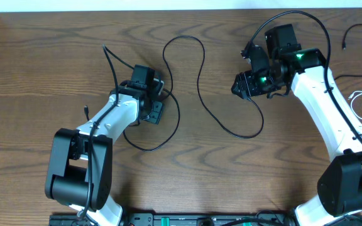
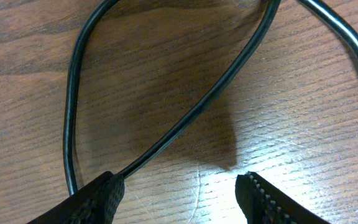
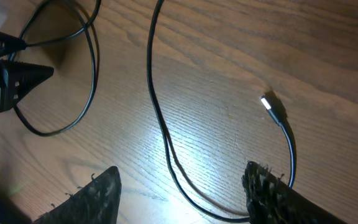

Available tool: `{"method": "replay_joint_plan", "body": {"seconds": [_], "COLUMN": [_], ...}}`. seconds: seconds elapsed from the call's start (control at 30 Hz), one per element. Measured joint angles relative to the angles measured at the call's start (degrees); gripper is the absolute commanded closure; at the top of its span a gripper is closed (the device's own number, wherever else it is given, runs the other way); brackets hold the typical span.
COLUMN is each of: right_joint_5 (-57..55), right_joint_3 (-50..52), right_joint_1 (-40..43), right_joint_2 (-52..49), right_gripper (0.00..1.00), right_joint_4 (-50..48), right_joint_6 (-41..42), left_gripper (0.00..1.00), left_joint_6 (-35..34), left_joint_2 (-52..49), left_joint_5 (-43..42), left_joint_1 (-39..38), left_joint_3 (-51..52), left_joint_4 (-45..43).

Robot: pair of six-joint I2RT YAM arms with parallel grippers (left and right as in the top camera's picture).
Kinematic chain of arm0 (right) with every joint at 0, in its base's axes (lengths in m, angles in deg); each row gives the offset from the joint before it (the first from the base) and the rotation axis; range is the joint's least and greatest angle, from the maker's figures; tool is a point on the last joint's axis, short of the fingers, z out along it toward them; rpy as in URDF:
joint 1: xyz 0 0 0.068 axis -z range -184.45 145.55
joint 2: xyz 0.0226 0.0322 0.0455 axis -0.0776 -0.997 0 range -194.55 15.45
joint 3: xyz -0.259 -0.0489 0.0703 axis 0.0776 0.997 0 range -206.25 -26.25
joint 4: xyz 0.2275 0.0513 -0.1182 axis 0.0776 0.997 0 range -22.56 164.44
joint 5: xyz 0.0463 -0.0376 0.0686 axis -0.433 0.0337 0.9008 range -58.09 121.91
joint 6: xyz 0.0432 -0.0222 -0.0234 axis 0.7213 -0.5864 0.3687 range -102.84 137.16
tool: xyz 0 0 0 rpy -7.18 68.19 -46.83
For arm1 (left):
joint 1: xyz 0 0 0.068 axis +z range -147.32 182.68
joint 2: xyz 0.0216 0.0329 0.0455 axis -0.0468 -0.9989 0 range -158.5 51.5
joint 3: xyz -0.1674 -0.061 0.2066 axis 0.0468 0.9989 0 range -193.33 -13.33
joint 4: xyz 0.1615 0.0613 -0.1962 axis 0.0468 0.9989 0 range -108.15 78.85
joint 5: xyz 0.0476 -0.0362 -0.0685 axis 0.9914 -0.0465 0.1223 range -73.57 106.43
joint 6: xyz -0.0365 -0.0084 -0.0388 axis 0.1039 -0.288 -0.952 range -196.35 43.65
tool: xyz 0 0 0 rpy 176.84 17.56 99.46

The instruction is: Untangle cables

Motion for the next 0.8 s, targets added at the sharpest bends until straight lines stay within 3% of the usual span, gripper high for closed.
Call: {"method": "replay_joint_plan", "body": {"seconds": [0.23, 0.8], "right_joint_5": [0.00, 0.00], "right_joint_3": [0.00, 0.00], "right_joint_1": [0.00, 0.00], "right_joint_2": [0.00, 0.00], "right_gripper": [0.40, 0.40], "right_joint_4": [0.15, 0.28], "right_joint_6": [0.07, 0.07], "left_gripper": [0.36, 0.37], "left_joint_6": [-1.57, -0.04], "left_joint_2": [0.00, -1.20], "left_joint_5": [1.05, 2.16], "left_joint_1": [0.00, 0.00], "left_joint_3": [0.90, 0.94], "left_joint_4": [-1.64, -7.58]}}
